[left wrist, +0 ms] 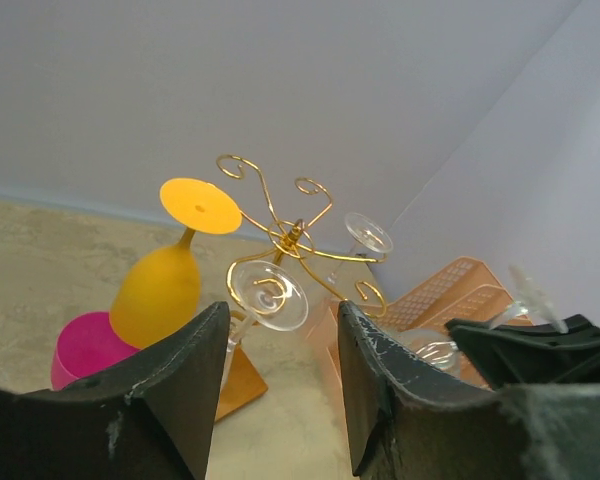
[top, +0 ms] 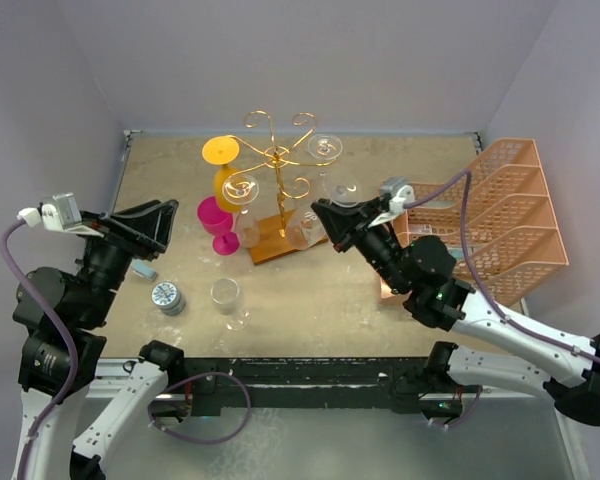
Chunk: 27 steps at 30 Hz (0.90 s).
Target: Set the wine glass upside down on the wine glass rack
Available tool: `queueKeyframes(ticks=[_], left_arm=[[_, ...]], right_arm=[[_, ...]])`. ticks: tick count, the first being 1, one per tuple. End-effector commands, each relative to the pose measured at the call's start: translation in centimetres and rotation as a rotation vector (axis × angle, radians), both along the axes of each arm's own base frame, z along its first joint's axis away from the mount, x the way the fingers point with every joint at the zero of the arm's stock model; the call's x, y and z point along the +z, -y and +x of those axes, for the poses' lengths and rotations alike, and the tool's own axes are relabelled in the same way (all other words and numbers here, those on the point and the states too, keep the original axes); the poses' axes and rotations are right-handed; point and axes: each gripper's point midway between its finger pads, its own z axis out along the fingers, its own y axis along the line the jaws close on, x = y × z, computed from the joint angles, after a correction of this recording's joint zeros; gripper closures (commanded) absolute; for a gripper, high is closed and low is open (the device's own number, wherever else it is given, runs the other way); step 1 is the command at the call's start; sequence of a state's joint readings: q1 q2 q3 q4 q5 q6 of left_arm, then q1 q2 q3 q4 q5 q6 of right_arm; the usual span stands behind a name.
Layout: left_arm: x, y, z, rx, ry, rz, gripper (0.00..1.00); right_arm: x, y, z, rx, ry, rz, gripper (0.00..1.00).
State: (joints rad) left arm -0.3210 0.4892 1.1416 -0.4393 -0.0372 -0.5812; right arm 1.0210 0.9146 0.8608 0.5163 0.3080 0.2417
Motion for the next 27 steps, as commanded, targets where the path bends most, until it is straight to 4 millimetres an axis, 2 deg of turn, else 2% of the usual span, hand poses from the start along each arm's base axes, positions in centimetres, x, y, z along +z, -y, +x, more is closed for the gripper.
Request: queueKeyframes(ticks=[1, 8, 13, 16, 22, 27], left_arm=[[1.1, 1.9, 0.3, -0.094, 0.001, -0.014, 0.55], [0.7, 4.7, 0.7, -0.24, -0.029, -0.05, 0.51], [-0.3, 4.5, 1.5, -0.216, -0.063, -0.052, 0.51], [-0.7, 4.7, 1.9, -0.215, -0.085, -0.065, 0.51], [-1.7, 5.0, 2.7, -0.215, -0.145, -0.045, 0.51], [-1.9, 4.8, 2.7, -0.205, -0.154, -0.039, 0.51]], right_arm=[[-1.6, 0.6, 1.3, -0.089, 0.0, -0.065, 1.0], [-4.7, 0.1, 2.8, -0.151, -0.028, -0.156, 1.0], [-5.7, -0.5, 3.6, -0.174, -0.034, -0.188, 1.0], [-6.5, -0.1, 4.6, -0.237, -0.05, -0.204, 1.0], [-6.9, -0.4, 5.6, -0.271, -0.04, -0.198, 1.0], [-6.4, -0.2, 6.9, -0.287, -0.02, -0.186, 1.0]])
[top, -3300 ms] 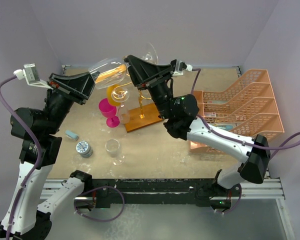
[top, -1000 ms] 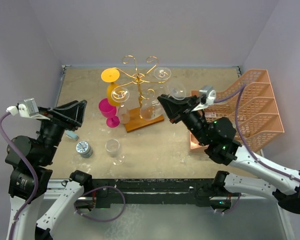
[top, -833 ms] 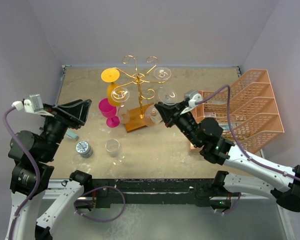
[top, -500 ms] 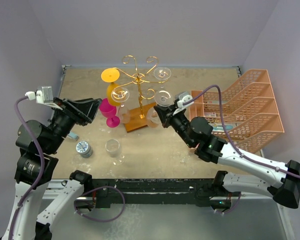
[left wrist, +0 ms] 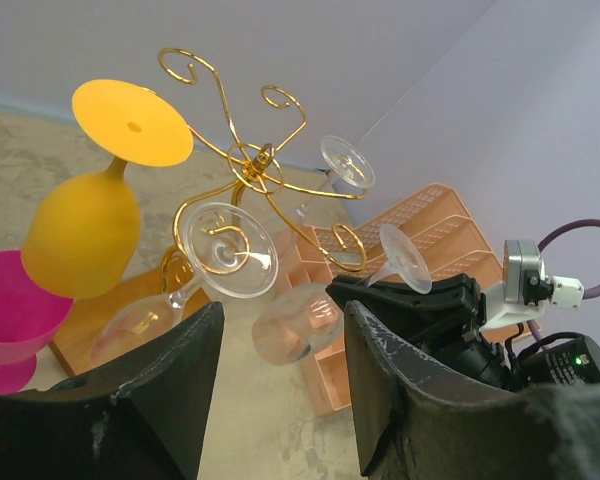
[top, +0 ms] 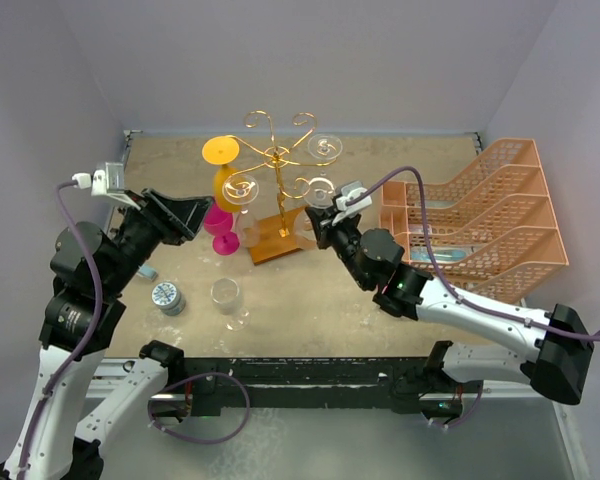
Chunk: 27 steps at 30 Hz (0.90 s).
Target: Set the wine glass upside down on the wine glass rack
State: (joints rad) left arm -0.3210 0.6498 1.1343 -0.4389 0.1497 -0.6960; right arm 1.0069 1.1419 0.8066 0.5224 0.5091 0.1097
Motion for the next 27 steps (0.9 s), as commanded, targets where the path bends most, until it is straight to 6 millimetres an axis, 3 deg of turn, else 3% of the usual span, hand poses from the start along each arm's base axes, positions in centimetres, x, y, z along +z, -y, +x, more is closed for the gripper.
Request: queueKeyframes(ticks=[1, 18, 27], left_arm=[[1.4, -0.2, -0.6, 0.001, 0.038, -0.01, 0.51], [0.8, -1.3, -1.1, 0.046, 0.025, 0.012, 0.51], [0.8, -1.5, -1.4, 0.053, 0.025, 0.011, 0.51]], right_arm=[[4.6, 1.0, 1.2, -0.039, 0.114, 0.115, 1.0], [5.2, 0.9, 2.8, -0.051, 0.145, 0.123, 1.0], [5.9, -1.4, 3.0, 0.044, 0.18, 0.109, 1.0]])
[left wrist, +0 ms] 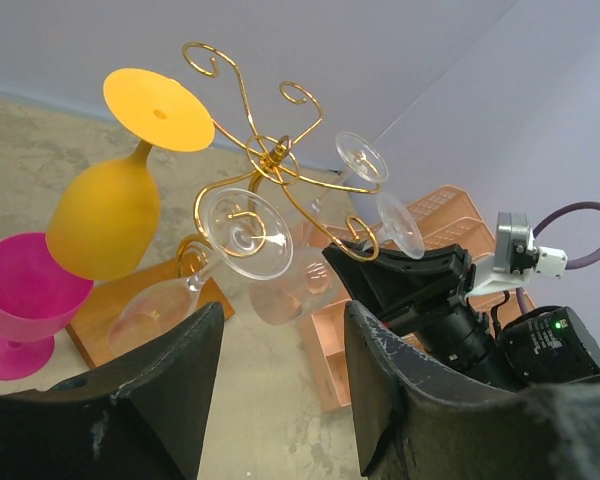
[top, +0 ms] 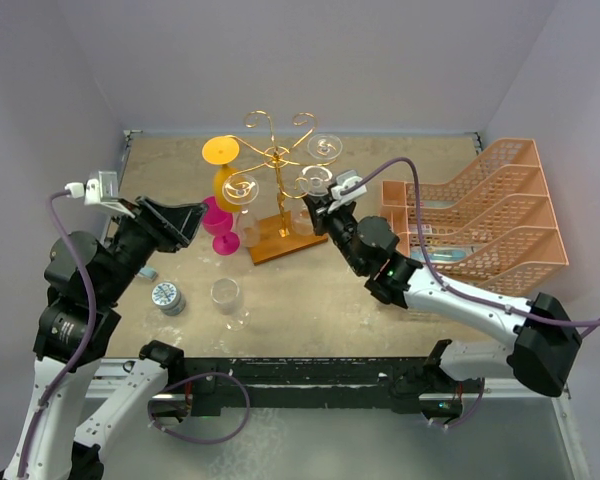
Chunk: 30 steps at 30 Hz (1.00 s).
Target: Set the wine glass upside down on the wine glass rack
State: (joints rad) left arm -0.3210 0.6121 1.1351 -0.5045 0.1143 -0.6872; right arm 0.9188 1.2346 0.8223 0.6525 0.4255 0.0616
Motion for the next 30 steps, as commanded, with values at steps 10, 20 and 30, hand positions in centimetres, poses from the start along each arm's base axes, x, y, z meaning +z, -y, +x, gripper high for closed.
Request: queueKeyframes(ticks=[10, 20, 30], left_arm=[[2.1, -0.8, -1.0, 0.022, 0.054, -0.006, 0.51], [1.9, -0.7, -0.6, 0.025, 0.045, 0.005, 0.51], [1.5, -0.6, -0.3, 0.023, 0.031, 0.004, 0.51]], right_arm=[[6.2, -2.3, 0.8, 0.086, 0.134, 0.113, 1.0], [5.9, -2.7, 1.2, 0.128, 0.147, 0.076, 1.0], [6.7, -3.2, 1.5, 0.194, 0.183, 0.048, 1.0]])
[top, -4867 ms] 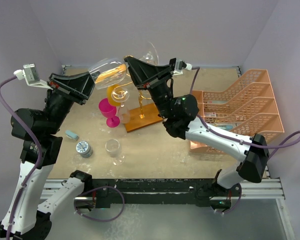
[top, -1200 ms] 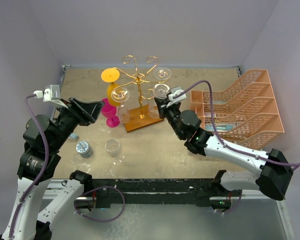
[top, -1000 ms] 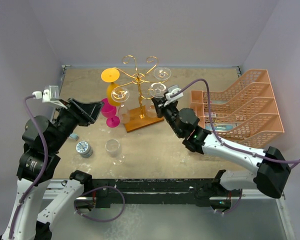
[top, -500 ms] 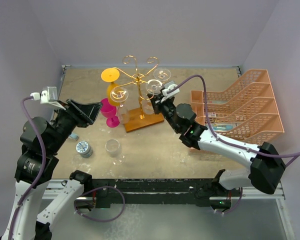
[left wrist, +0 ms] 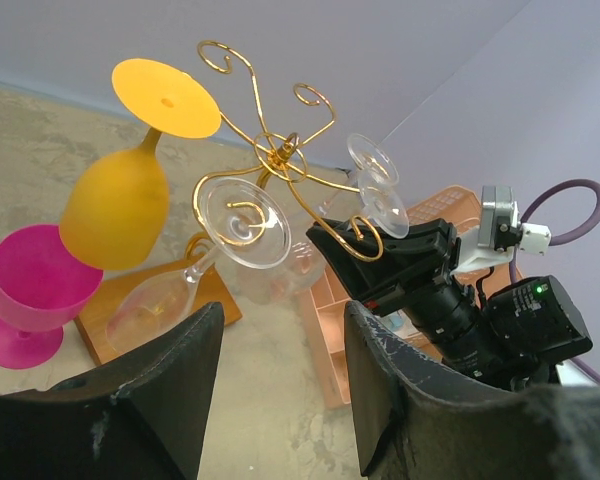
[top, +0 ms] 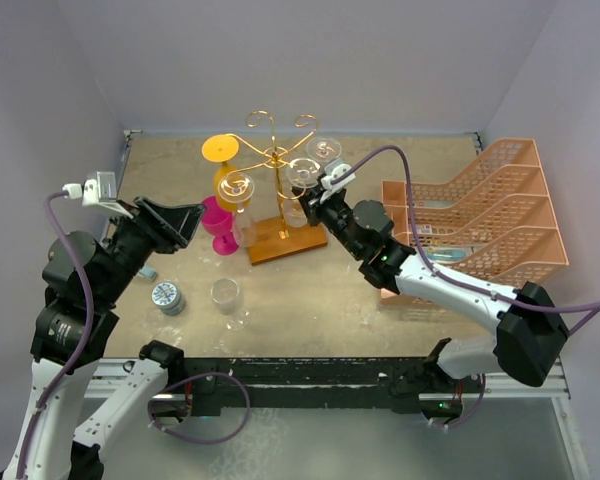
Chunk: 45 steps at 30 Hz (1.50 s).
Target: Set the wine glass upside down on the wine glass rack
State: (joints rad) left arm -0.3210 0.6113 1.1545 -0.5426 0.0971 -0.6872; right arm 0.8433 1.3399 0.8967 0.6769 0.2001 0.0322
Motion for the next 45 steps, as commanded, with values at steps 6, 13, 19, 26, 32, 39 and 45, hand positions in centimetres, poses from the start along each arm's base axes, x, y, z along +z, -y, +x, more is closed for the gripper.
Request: queueKeyframes(ticks=[6, 13, 19, 26, 32, 39, 45], left_arm=[[1.4, -0.2, 0.2, 0.013, 0.041, 0.007, 0.51], [1.2, -0.2, 0.5, 0.016, 0.035, 0.015, 0.51], [1.1, -0.2, 0.6, 0.016, 0.032, 0.02, 0.51], [1.1, -0.1, 0.8, 0.016, 0.028, 0.022, 0.51], [1.0, 0.0, 1.1, 0.014, 0.02, 0.026, 0.51], [0.7, 0.2, 1.4, 0.008, 0.007, 0.029, 0.51], [1.4, 1.4, 1.5, -0.047, 0.017, -0.026, 0.51]], right_arm=[[7.2, -0.7, -0.5, 0.111, 0.163, 0.101, 1.0], [5.5, -1.5, -0.1, 0.135, 0.129, 0.056, 1.0], [4.2, -2.0, -0.2, 0.161, 0.103, 0.03, 1.0], [3.5, -2.7, -0.9, 0.215, 0.092, 0.011, 1.0], [3.4, -3.1, -1.8, 0.268, 0.095, -0.003, 1.0], [4.1, -3.3, -2.9, 0.32, 0.101, 0.006, 1.0], [5.0, -2.9, -3.2, 0.316, 0.107, 0.033, 1.0]])
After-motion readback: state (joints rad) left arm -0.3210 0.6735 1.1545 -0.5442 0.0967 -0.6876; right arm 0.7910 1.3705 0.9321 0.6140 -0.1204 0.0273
